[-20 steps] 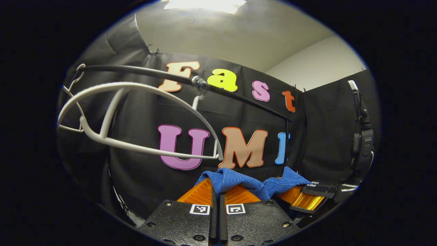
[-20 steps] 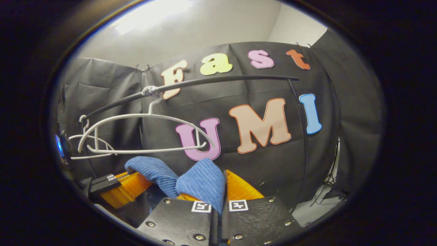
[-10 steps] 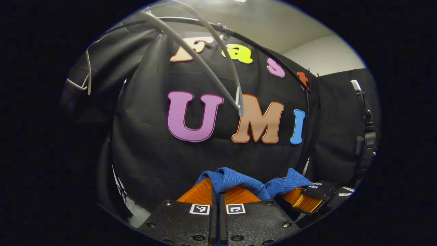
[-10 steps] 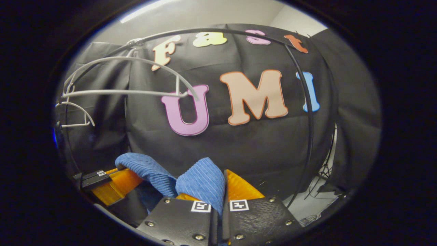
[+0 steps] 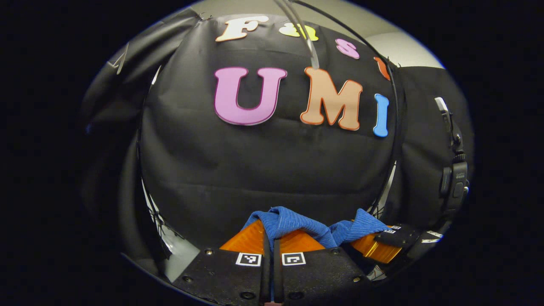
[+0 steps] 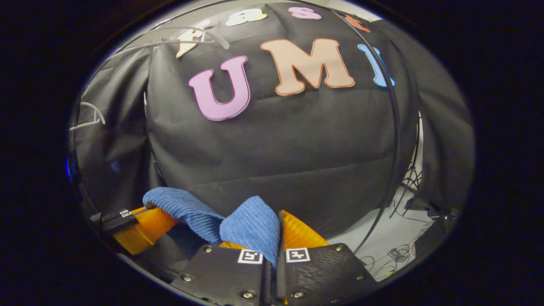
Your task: Grasp the clothes on the hanger with both hands and then place them into the laundry hamper below.
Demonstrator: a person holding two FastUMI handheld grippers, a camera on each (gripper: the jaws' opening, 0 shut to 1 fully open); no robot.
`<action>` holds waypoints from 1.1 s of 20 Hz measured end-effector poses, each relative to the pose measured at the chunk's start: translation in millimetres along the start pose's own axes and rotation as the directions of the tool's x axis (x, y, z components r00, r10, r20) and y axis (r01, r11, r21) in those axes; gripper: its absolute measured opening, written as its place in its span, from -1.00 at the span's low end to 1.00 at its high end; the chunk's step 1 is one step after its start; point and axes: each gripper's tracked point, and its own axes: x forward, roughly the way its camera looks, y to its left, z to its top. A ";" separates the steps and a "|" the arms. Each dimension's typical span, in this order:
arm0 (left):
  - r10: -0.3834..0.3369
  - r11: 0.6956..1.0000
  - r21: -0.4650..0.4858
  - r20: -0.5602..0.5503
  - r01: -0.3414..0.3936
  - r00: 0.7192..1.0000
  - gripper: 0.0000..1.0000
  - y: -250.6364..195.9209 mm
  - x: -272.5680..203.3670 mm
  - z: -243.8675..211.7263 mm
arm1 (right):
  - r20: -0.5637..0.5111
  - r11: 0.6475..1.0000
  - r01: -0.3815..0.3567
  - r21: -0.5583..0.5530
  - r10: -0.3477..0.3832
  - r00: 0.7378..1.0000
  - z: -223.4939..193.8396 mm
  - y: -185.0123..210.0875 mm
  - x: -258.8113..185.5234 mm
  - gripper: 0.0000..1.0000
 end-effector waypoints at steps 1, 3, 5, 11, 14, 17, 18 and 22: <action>0.005 1.000 -0.003 -0.022 -0.005 1.000 -0.94 3.9 3.6 -14.1 | -0.019 1.000 0.010 0.002 -0.010 1.000 -16.4 -2.4 4.6 -0.82; 0.007 1.000 -0.001 -0.065 -0.007 0.998 -0.94 8.3 6.6 -47.8 | -0.062 1.000 0.018 0.025 -0.016 0.998 -50.4 -7.2 14.4 -0.88; 0.027 1.000 0.008 -0.121 -0.027 0.992 -0.93 15.5 12.2 -86.5 | -0.121 0.999 0.013 0.031 -0.009 0.993 -88.7 -11.7 26.8 -0.89; 0.053 0.999 0.021 -0.323 -0.049 0.945 -0.92 25.8 19.4 -182.8 | -0.234 0.997 0.066 -0.046 -0.075 0.969 -159.1 -35.5 36.0 -0.88; 0.071 0.997 0.025 -0.373 -0.067 0.925 -0.92 33.3 16.6 -203.1 | -0.279 0.991 0.072 -0.111 -0.100 0.955 -183.9 -39.5 39.8 -0.87; 0.133 0.991 0.047 -0.444 -0.125 0.886 -0.92 46.7 18.5 -222.6 | -0.340 0.989 0.055 -0.138 -0.099 0.935 -207.3 -34.7 43.0 -0.84; 0.134 0.991 0.049 -0.460 -0.125 0.878 -0.91 55.5 19.7 -235.0 | -0.352 0.988 0.054 -0.144 -0.102 0.930 -208.8 -33.9 45.0 -0.84; 0.077 0.995 -0.010 -0.548 -0.099 0.833 -0.67 50.6 19.4 -259.4 | -0.374 0.989 0.055 -0.138 -0.103 0.922 -210.9 -31.0 45.5 -0.76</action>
